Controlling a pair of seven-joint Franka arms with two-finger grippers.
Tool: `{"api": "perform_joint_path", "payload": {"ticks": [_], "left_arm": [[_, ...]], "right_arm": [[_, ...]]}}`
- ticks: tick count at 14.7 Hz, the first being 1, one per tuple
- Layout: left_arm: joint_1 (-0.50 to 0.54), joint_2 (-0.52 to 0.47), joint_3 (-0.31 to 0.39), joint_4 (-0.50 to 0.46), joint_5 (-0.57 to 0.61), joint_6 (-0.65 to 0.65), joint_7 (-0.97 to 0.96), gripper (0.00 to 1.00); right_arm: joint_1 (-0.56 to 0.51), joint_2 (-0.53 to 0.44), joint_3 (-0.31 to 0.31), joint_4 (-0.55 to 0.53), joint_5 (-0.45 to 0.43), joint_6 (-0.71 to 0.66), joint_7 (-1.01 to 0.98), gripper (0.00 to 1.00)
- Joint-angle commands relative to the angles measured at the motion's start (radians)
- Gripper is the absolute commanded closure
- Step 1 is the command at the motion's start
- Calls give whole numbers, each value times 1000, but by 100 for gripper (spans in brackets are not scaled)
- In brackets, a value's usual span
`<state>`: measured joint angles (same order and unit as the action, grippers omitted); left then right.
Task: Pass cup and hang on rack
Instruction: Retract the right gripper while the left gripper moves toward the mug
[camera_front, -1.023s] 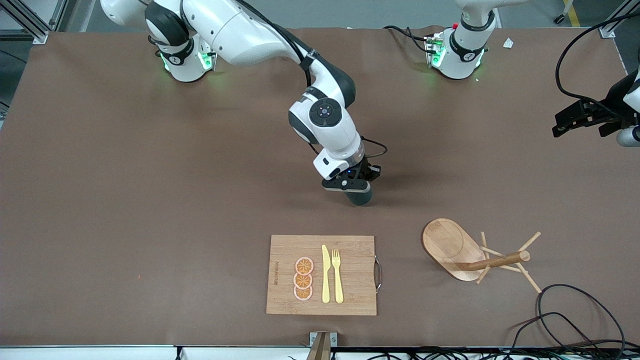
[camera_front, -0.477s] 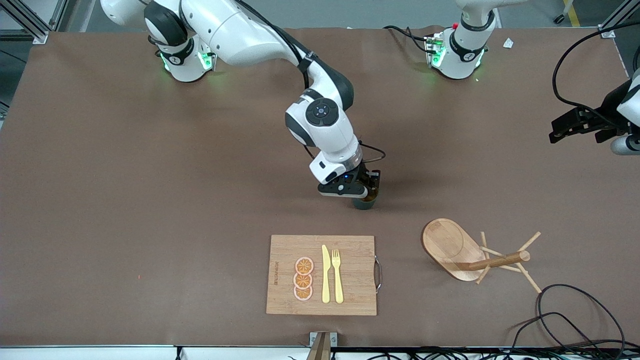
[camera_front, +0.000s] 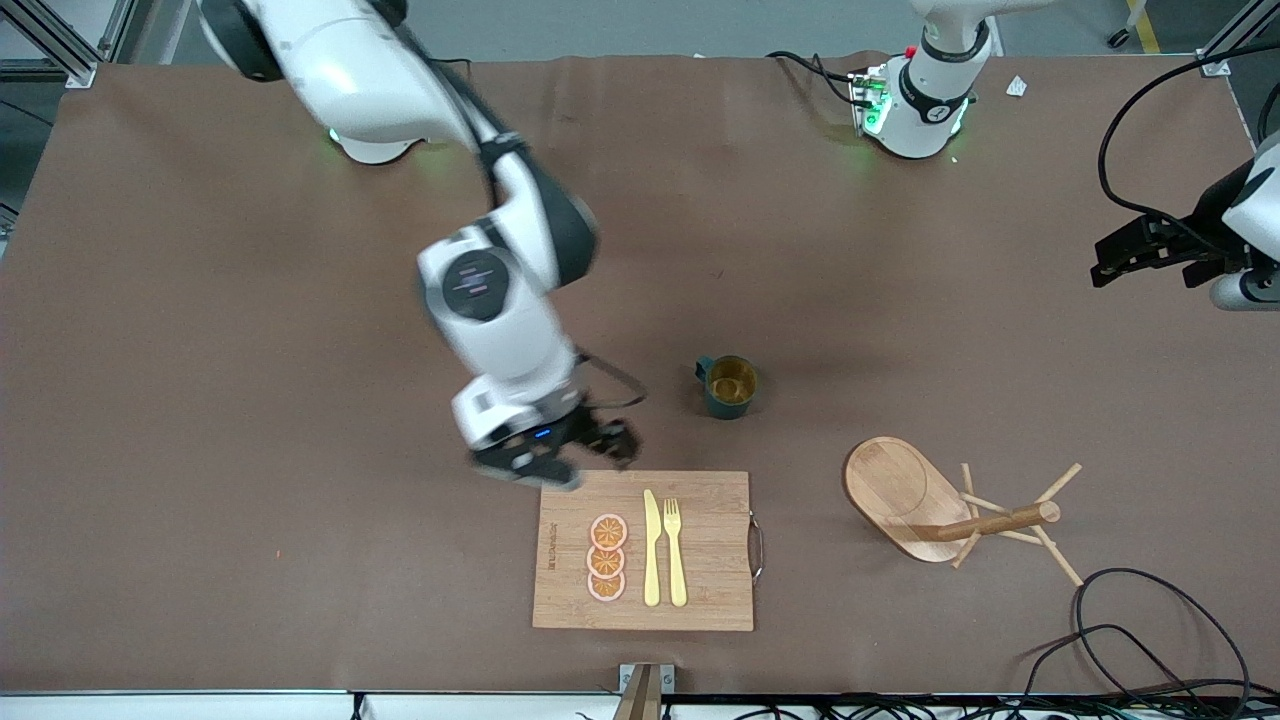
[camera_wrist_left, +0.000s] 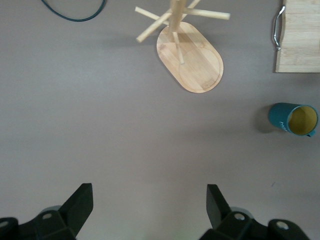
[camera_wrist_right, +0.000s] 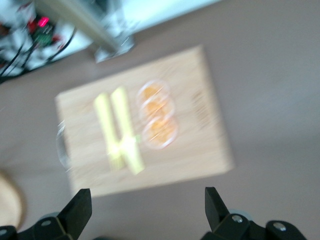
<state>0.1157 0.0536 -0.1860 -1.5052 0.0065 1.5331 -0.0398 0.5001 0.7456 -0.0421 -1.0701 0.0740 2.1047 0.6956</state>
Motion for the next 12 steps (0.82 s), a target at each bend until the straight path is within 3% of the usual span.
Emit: {"api": "perform_joint_path", "payload": {"ticks": [1, 5, 12], "left_arm": [[-27, -1, -44, 2, 18, -2, -102, 0], [-117, 18, -87, 3, 46, -2, -322, 0], [-339, 80, -92, 5, 137, -1, -671, 0]], "right_arm": [[-150, -61, 31, -44, 1, -73, -196, 0], [-313, -103, 28, -60, 0, -188, -347, 0], [-529, -254, 24, -237, -14, -190, -580, 0]]}}
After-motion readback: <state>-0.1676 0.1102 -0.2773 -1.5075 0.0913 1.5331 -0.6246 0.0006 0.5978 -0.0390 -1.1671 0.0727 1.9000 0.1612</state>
